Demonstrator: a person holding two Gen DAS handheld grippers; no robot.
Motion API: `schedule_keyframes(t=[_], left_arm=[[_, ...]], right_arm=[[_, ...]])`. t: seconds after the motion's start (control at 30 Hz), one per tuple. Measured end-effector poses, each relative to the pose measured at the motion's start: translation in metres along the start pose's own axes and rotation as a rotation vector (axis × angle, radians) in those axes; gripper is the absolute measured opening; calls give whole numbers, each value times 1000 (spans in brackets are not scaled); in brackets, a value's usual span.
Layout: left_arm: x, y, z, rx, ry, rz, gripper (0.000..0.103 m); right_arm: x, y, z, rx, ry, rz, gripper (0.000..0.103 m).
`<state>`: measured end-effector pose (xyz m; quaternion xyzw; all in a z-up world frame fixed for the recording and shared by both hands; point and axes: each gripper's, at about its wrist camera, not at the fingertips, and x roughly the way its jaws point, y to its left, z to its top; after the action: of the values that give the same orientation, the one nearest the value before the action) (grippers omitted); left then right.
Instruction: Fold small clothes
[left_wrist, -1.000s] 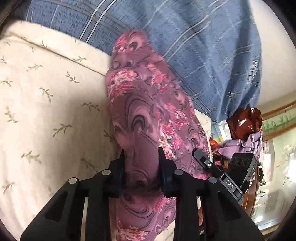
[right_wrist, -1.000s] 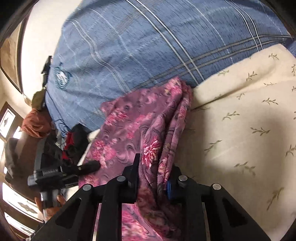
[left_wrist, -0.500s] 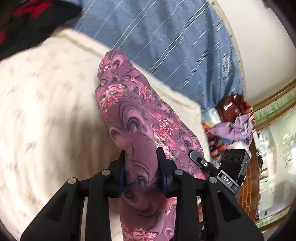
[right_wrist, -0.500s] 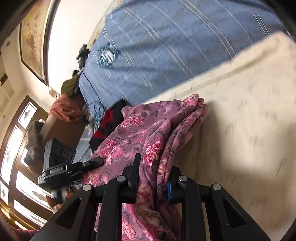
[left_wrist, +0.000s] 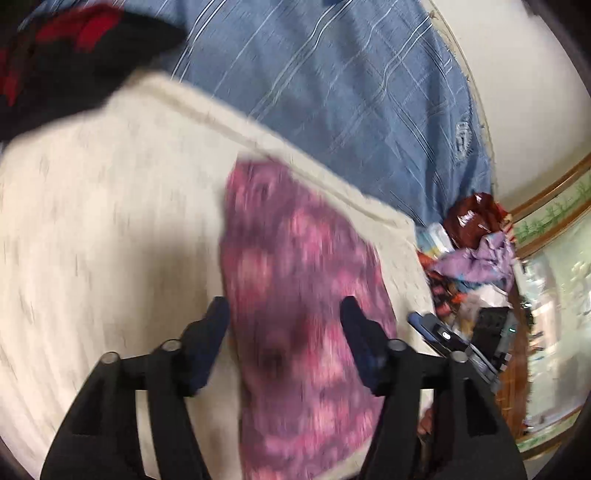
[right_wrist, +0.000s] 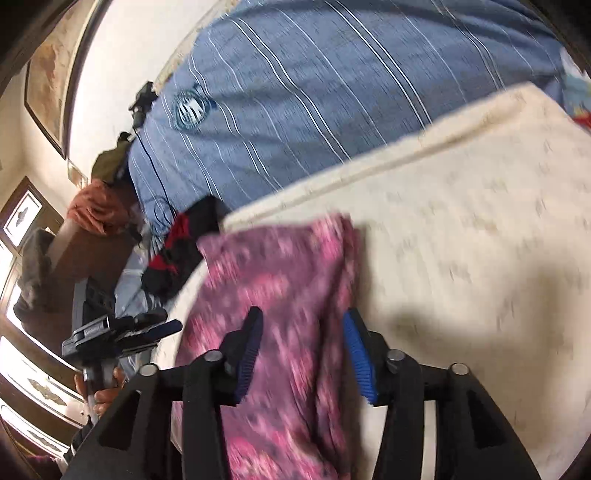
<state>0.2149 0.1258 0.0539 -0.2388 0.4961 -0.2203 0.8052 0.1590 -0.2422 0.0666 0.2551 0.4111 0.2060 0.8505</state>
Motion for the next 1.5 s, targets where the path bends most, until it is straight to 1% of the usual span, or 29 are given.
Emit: schedule_keyframes(t=[0.07,0.2,0.23,0.27,0.3,0.33,0.43,0.5,0.53,0.6,0.63,0.67,0.7,0.73,0.77,0.83,0.9,0.93,0.97,1.0,1.03,1.1,1.13,1.27,1.37,1.4,1.43,1.47,1.5], left_arm=[[17,1,22,10,10,44,64],[60,14,51,-53,98,30,63],[69,14,56,-48,107,44,53],[74,12,60,-35,110,51,41],[81,10,67,-18,112,70,22],[87,10,72,-9,111,100,22],[110,7,85,75,69,267,16],[128,16,92,83,102,375,15],[127,19,95,66,103,364,14],[107,17,99,39,75,314,14],[93,12,98,53,53,289,15],[78,3,94,80,31,261,15],[61,-9,86,116,10,231,15],[48,-20,76,145,-3,199,22],[39,-32,64,179,-9,167,40],[35,-51,37,259,-6,194,64],[53,-57,15,305,33,222,64],[67,-55,10,305,62,262,64],[82,-47,4,290,99,324,64],[98,-36,0,272,137,347,66],[100,-28,-1,234,128,322,69],[82,-26,1,174,109,287,64],[72,-29,0,168,95,278,61],[21,-53,-27,251,24,222,62],[13,-62,-66,327,17,244,68],[18,-59,-72,337,30,257,68],[29,-56,-82,347,58,299,69],[40,-50,-89,342,92,328,71],[42,-41,-91,304,93,315,72]], right_arm=[[15,3,17,-10,0,-11,50],[60,-4,38,18,60,-53,50],[70,-7,41,22,74,-63,50],[75,-9,42,23,81,-64,43],[82,-9,45,15,85,-46,31],[85,-9,48,1,84,-27,5],[86,-16,54,18,47,-32,5],[101,-29,50,35,106,-87,5],[106,-33,47,31,128,-94,4],[99,-31,48,36,109,-97,6],[91,-27,49,32,87,-115,16],[84,-23,50,24,66,-131,17],[74,-16,51,8,44,-111,17],[66,-8,50,-8,24,-76,17],[56,5,46,-42,-3,-40,17],[52,24,38,-114,-2,-24,17],[57,32,24,-166,30,-41,16],[65,32,18,-185,59,-67,12],[75,30,10,-206,89,-128,10],[87,22,2,-219,135,-191,8],[91,14,-3,-213,150,-184,8],[77,10,-1,-166,116,-168,7],[67,13,-1,-155,103,-163,16],[20,32,-20,-201,71,-63,17],[8,34,-48,-212,88,-41,18],[12,29,-57,-216,109,-67,16],[20,23,-66,-221,140,-108,13],[25,16,-73,-220,152,-130,11],[23,13,-76,-203,118,-117,11]])
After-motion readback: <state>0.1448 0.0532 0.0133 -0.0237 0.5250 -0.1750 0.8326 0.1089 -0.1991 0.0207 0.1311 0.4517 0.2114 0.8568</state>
